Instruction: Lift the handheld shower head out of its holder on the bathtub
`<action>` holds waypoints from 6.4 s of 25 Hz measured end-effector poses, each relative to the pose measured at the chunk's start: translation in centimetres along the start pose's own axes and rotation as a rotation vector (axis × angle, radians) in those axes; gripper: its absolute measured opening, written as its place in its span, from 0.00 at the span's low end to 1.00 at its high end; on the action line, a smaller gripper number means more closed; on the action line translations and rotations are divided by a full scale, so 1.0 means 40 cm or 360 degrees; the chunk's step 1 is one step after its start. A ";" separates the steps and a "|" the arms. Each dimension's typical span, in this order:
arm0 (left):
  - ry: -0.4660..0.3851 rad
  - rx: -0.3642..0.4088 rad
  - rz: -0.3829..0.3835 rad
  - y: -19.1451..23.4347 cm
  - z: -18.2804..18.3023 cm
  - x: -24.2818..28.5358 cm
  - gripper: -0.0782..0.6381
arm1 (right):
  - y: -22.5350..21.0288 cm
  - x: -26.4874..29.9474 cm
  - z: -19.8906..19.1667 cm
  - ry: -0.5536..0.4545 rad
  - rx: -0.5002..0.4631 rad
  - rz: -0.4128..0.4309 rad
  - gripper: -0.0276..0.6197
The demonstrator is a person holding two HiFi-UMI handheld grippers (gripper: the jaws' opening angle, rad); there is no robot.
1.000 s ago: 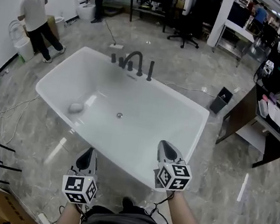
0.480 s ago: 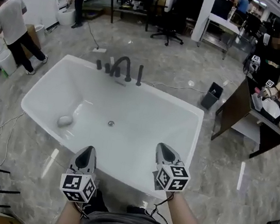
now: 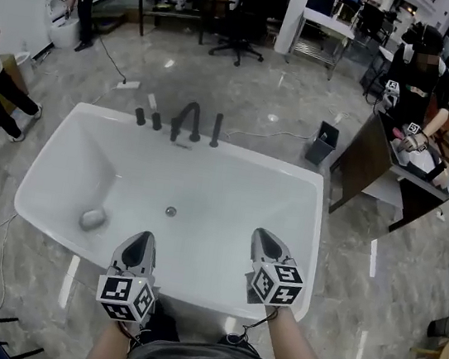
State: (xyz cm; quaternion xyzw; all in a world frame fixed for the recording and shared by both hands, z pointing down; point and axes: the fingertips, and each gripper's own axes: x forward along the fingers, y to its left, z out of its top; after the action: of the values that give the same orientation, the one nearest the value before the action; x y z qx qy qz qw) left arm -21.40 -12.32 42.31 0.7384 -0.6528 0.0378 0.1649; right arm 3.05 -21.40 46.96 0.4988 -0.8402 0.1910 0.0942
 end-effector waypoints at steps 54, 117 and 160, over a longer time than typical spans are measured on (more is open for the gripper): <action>0.0138 0.0094 -0.0278 0.326 0.055 0.709 0.14 | -0.023 0.818 0.027 0.0031 -0.0036 -0.0141 0.10; 0.0114 0.0061 -0.0096 0.497 -0.156 0.950 0.14 | -0.252 1.520 -0.083 0.0087 -0.0295 -0.0125 0.27; 0.0067 -0.0033 -0.0364 0.378 0.106 0.538 0.14 | 0.152 0.650 0.334 -0.0332 -0.0331 -0.0114 0.26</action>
State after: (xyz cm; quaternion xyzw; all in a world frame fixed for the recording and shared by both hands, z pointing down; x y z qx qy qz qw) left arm -33.71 -35.43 47.09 0.8054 -0.5610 0.0275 0.1894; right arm -14.43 -45.18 42.49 0.5330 -0.8424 0.0464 0.0643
